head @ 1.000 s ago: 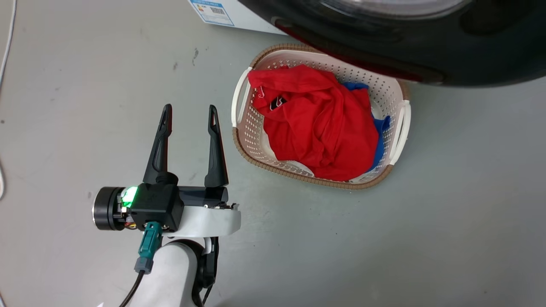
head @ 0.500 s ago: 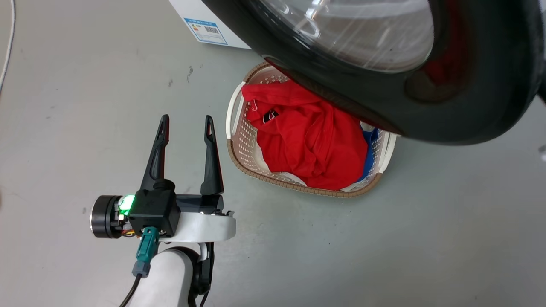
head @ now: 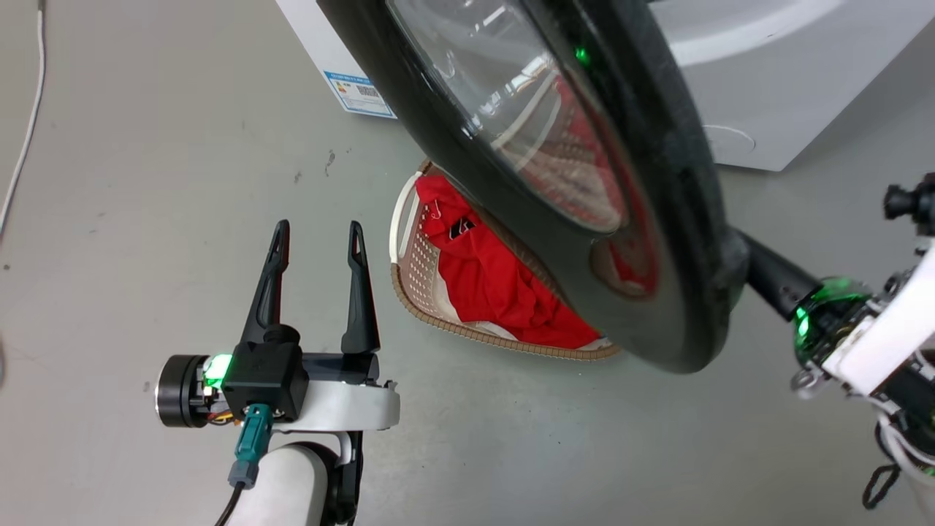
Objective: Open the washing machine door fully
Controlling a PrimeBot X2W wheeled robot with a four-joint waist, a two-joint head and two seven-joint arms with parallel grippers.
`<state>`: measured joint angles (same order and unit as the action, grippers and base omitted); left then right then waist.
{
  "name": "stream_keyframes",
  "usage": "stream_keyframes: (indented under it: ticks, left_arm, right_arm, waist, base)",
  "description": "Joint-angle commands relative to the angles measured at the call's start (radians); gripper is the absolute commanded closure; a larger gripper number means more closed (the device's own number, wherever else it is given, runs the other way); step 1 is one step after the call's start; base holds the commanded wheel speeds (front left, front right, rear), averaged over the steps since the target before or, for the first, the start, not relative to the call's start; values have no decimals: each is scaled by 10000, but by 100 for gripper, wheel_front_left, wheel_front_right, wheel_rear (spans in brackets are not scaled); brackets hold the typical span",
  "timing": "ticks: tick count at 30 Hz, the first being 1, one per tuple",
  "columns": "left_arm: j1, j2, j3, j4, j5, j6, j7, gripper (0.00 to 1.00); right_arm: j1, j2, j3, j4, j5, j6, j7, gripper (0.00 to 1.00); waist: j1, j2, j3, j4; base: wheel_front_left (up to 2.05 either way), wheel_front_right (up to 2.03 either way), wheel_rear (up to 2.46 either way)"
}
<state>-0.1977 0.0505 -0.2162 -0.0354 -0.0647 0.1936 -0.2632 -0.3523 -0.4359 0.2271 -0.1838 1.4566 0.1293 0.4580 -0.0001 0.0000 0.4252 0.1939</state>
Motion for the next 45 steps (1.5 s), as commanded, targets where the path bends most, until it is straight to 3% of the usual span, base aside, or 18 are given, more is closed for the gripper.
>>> stream_keyframes:
  ticks: [1, 20, 26, 32, 34, 35, 36, 42, 45]
  left_arm:
    - [99, -1, 19, 10, 20, -7, -26, 0]
    - [626, -1, 124, 172, 91, -106, -25, 0]
    - [849, -1, 275, 267, 218, -184, -25, 0]
    - [1204, 4, 424, 354, 329, -344, -24, 0]
    - [1382, 33, 470, 378, 377, -388, -24, 0]
    - [1465, 52, 495, 385, 375, -418, -24, 0]
    - [1547, 68, 510, 390, 384, -428, -24, 0]
    - [2015, 188, 661, 403, 453, -527, -24, 0]
    - [2260, 240, 722, 401, 483, -567, -24, 0]
  right_arm:
    - [178, 73, 163, -80, 35, 27, 24, 100]
    - [1037, 1002, 2924, -61, 242, 27, -515, 100]
    - [1137, 1076, 3068, 250, 404, 27, -977, 100]
    - [1408, 1104, 2658, 696, 97, 25, -2274, 100]
    - [1555, 1137, 2457, 809, 29, 27, -2890, 85]
    - [1616, 1128, 2329, 854, -46, 25, -3245, 63]
    - [1702, 1139, 2183, 907, -116, 25, -3623, 0]
    - [1983, 915, 1455, 1516, -1826, 25, -6567, 0]
    - [2011, 994, 826, 1860, -3459, 25, -7184, 0]
  waist:
    - [1, 0, -57, 13]
    - [1, 0, -923, 228]
    - [1, 0, -1366, 95]
    - [1, 0, -2009, -99]
    - [1, 0, -2290, -183]
    - [1, 0, -2420, -228]
    - [1, 0, -2540, -272]
    - [1, 0, -3186, -537]
    - [1, 0, -3480, -677]
  base:
    - [0, 0, 0]
    - [0, 0, 0]
    - [0, 0, 0]
    - [0, 0, 0]
    - [0, 0, 0]
    - [0, 0, 0]
    - [0, 0, 0]
    - [0, 0, 0]
    - [0, 0, 0]
